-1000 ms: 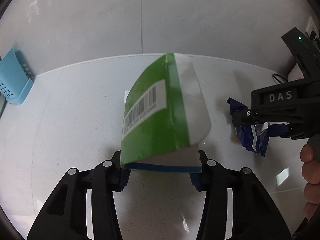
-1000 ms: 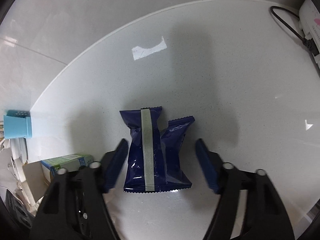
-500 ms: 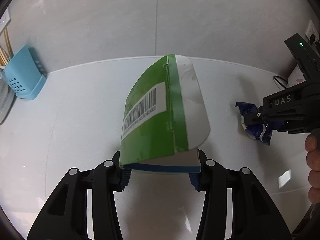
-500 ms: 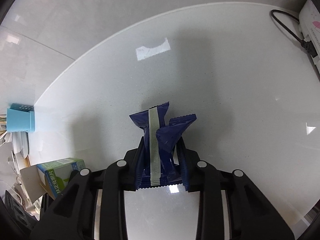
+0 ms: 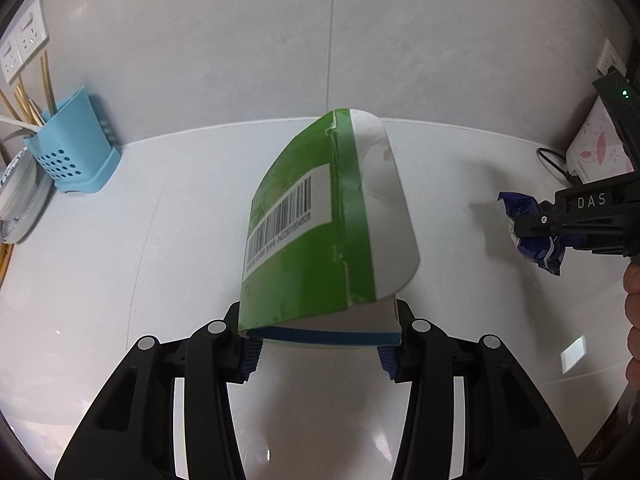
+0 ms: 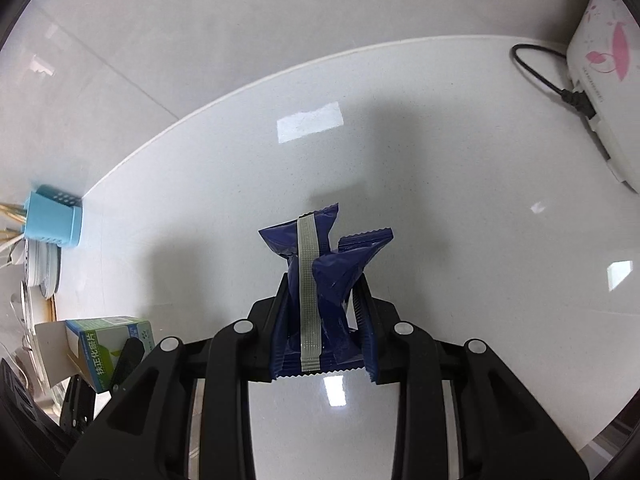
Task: Collect trash
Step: 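Lift the green box and blue wrapper and carry them down over the bin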
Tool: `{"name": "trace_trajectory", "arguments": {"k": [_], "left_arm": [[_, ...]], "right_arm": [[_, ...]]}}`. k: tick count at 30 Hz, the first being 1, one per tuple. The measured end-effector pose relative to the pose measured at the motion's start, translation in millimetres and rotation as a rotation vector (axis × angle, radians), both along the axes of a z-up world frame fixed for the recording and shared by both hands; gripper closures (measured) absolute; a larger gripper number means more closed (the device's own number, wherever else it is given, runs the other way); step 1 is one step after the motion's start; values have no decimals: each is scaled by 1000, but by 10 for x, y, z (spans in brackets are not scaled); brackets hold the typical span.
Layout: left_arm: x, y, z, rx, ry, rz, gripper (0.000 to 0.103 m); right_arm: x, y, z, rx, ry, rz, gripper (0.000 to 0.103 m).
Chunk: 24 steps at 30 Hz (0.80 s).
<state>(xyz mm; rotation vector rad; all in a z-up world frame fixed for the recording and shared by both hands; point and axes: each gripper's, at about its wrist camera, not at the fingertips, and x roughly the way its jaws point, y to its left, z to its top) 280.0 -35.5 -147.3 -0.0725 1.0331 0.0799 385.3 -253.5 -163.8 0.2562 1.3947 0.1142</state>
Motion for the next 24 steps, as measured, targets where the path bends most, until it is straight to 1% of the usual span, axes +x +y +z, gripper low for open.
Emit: {"name": "trace_trajectory", "arguments": {"k": [10, 24], "left_arm": [[-300, 52, 176, 7, 4, 0, 58], [-815, 131, 419, 0, 24, 5, 58]], "right_arm": [[-440, 87, 271, -39, -92, 23, 75], [-1105, 68, 559, -88, -200, 47, 75]]}}
